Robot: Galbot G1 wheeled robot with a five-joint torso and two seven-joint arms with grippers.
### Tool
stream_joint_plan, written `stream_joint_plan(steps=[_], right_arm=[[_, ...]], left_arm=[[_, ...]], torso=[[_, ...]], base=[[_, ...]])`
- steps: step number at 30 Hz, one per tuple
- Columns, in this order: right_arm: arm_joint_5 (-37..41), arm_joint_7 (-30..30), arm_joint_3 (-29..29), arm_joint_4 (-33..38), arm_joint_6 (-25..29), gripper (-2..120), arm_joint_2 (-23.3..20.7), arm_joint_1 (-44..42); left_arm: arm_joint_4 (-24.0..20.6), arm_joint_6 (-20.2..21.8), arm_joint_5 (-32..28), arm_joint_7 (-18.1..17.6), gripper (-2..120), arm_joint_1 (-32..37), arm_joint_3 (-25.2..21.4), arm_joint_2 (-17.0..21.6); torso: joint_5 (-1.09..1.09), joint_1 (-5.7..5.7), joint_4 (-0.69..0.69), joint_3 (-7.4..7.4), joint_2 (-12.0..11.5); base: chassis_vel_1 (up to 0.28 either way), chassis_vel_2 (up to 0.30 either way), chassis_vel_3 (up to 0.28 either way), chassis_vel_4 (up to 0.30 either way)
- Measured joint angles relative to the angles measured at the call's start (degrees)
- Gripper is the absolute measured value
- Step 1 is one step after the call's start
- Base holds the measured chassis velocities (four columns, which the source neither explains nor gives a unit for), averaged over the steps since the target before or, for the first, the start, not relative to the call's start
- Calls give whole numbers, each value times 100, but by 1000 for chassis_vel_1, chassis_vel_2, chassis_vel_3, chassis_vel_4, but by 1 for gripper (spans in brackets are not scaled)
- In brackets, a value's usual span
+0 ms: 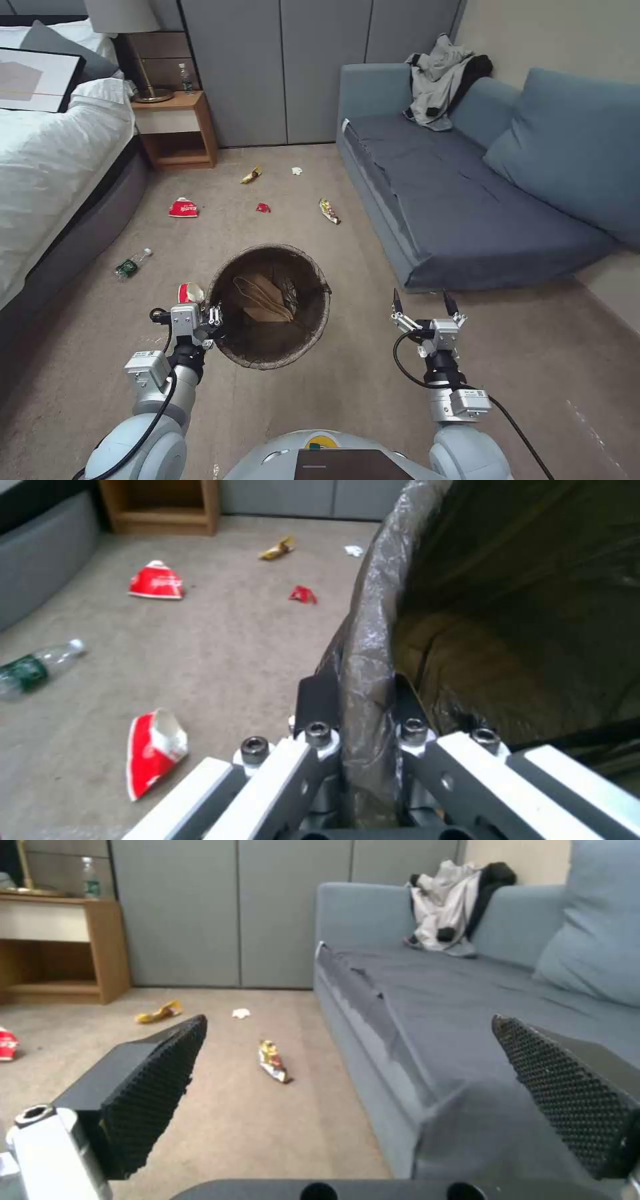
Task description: Pick up the trash bin, then pick up the garbage from the floor and place it into the trash bin.
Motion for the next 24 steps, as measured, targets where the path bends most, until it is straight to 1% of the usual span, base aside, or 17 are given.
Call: stream_joint_plan(steps=[12, 18, 24], right_arm=[[52, 90, 59, 5, -90, 100, -27, 47], [90, 105, 105, 6, -107, 100, -58, 53], [115, 148, 147, 0, -152, 100, -77, 68]], left_arm=[[11, -62, 4, -36, 2, 6, 16, -4], [38, -173, 18, -96, 2, 6, 21, -4], [39, -179, 30, -110, 2, 14, 14, -8]], torso=[[0, 0, 2, 0, 0], [0, 0, -1, 0, 0], [0, 0, 0, 0, 0]], base=[[51, 59, 71, 51], [0, 0, 0, 0], [0, 0, 0, 0]])
